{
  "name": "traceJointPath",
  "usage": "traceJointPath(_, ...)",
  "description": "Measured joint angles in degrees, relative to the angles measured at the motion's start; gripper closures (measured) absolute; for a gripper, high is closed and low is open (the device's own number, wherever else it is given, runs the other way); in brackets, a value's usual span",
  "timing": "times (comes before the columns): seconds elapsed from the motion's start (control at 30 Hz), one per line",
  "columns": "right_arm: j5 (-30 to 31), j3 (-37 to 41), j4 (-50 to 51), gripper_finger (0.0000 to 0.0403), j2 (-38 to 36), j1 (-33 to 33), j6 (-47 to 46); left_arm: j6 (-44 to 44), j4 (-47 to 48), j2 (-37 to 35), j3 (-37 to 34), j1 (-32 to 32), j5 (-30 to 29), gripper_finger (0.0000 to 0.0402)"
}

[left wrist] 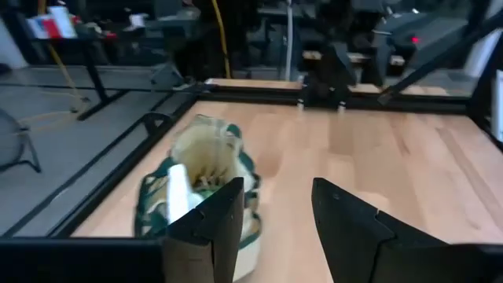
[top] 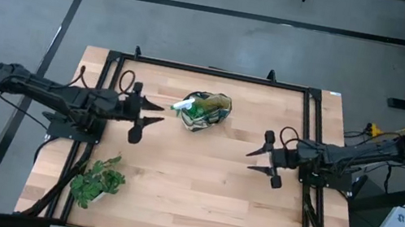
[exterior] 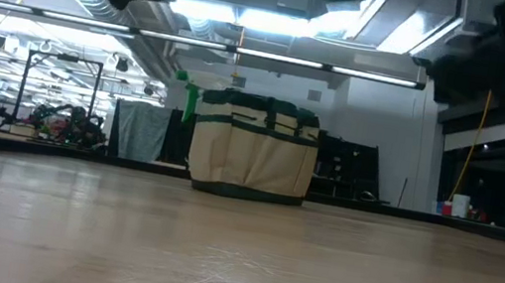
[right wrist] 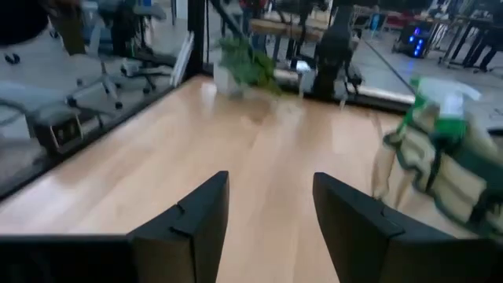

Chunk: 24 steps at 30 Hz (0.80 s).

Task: Pick & Place Garden tools in Gardening bag
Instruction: Return to Home Position

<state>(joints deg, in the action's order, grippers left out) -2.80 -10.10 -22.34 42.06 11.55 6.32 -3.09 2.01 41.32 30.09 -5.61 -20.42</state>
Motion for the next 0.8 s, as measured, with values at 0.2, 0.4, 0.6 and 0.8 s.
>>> traceJointPath(0.2, 2.7, 4.2, -2.0, 0.0215, -1.5, -0.9, 0.3, -2.3, 7.8, -4.7, -2.7, 0.1, -0.3, 0.0256)
traceJointPath(0.4, 2.8, 5.0, -3.8, 0.0215, -1.5, -2.5, 0.5, -5.5, 7.2, -6.4, -5.3, -0.9, 3.7, 0.0254)
traceJointPath(0.6, 3.6, 5.0, -3.8, 0.0215, -1.5, -4.1, 0.9, 0.2, -2.3, -10.4, -10.7, -2.3, 4.6, 0.0258)
traceJointPath(0.8, 7.1, 5.0, -3.6, 0.0215, -1.5, -4.5, 2.0, -1.1, -5.5, -18.5, -17.8, -2.3, 5.7, 0.0258)
